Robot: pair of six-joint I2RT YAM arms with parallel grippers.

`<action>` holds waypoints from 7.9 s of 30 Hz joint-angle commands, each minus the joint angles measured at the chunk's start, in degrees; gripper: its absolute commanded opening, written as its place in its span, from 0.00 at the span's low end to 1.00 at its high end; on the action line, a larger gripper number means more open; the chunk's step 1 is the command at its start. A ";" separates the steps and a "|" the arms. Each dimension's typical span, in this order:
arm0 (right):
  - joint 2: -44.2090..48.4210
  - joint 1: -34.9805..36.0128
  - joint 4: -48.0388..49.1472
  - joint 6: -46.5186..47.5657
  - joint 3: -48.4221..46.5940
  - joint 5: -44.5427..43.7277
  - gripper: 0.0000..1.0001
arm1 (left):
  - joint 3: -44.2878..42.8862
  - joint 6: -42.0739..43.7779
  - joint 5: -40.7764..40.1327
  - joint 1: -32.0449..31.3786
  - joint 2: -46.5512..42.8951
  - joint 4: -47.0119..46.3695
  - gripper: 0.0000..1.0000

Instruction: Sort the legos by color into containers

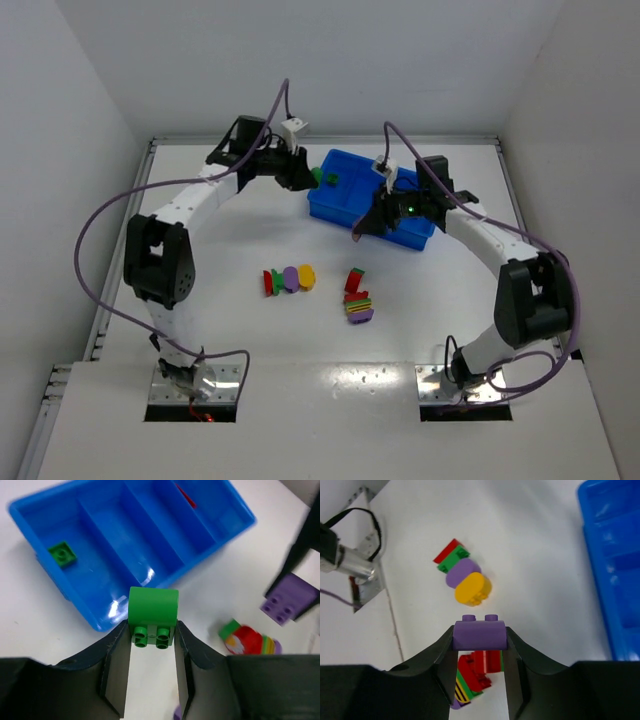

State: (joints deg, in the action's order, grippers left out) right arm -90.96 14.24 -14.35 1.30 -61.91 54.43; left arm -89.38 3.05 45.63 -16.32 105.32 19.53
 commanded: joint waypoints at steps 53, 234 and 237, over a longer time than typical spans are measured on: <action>-18.81 -8.88 10.75 -1.83 -17.19 -39.58 0.16 | -14.35 -22.65 -19.86 1.37 4.91 -2.57 1.00; 2.80 -5.10 -14.39 16.89 -0.32 25.28 0.46 | 8.00 -8.76 13.00 -15.86 -8.20 2.80 0.19; 2.80 -4.58 -14.39 16.89 -0.32 25.28 0.41 | 7.47 -8.15 13.00 -15.85 -8.20 2.80 0.19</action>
State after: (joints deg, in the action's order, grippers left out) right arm -88.27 8.82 -30.52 15.97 -60.47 76.90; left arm -79.35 -6.39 56.84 -32.97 96.77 23.59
